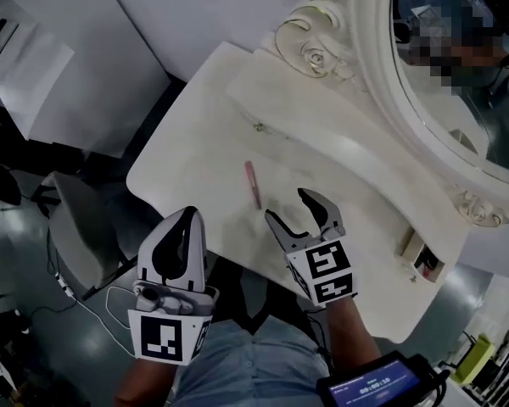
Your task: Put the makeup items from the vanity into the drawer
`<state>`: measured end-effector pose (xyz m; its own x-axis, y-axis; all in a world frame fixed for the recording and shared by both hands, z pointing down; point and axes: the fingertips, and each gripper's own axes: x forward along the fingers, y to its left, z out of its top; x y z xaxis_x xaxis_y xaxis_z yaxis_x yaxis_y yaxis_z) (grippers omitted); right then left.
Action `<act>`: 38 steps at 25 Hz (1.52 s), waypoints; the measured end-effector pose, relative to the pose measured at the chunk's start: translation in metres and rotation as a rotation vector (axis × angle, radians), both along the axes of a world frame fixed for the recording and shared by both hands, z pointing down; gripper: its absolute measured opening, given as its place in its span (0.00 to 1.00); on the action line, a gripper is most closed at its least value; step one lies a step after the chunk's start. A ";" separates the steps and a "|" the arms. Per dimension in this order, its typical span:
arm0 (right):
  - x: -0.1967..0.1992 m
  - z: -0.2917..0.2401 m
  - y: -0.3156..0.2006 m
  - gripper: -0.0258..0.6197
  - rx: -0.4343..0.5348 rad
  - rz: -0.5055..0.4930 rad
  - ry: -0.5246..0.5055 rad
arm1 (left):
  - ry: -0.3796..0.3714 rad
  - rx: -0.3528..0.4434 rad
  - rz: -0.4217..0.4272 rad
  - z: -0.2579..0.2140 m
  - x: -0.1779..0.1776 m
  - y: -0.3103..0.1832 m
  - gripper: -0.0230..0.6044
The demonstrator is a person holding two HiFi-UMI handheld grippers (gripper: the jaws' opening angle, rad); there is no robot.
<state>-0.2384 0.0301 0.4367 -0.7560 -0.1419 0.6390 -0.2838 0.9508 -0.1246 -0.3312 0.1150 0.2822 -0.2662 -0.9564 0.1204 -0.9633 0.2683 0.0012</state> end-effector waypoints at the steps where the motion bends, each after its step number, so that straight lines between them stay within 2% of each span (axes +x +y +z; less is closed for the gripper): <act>1: -0.011 0.005 0.004 0.48 -0.009 -0.012 0.008 | 0.007 -0.009 -0.012 0.004 -0.011 0.004 0.03; 6: -0.047 0.029 0.016 0.42 -0.027 -0.030 0.066 | 0.056 -0.059 -0.048 0.028 -0.050 0.016 0.04; 13: -0.050 0.065 0.020 0.32 -0.041 0.018 0.189 | 0.097 -0.064 -0.047 0.054 -0.073 0.021 0.04; 15: -0.041 0.069 0.016 0.24 -0.045 0.036 0.197 | 0.099 -0.068 -0.040 0.056 -0.067 0.017 0.03; 16: -0.036 0.071 0.014 0.15 -0.048 0.040 0.195 | 0.098 -0.069 -0.036 0.057 -0.062 0.015 0.04; 18: -0.028 0.073 0.012 0.11 -0.050 0.038 0.190 | 0.096 -0.070 -0.030 0.058 -0.053 0.011 0.04; 22: -0.024 0.064 0.007 0.10 -0.039 0.043 0.154 | 0.084 -0.072 -0.020 0.054 -0.045 0.005 0.04; 28: -0.027 0.018 -0.004 0.10 -0.003 0.082 0.077 | 0.063 -0.043 0.016 0.029 -0.046 -0.006 0.04; 33: 0.002 -0.017 -0.015 0.10 0.044 0.137 0.027 | 0.045 -0.015 0.089 0.011 -0.014 -0.019 0.04; 38: 0.056 -0.037 -0.031 0.10 0.086 0.237 0.006 | 0.031 0.015 0.199 -0.004 0.036 -0.044 0.03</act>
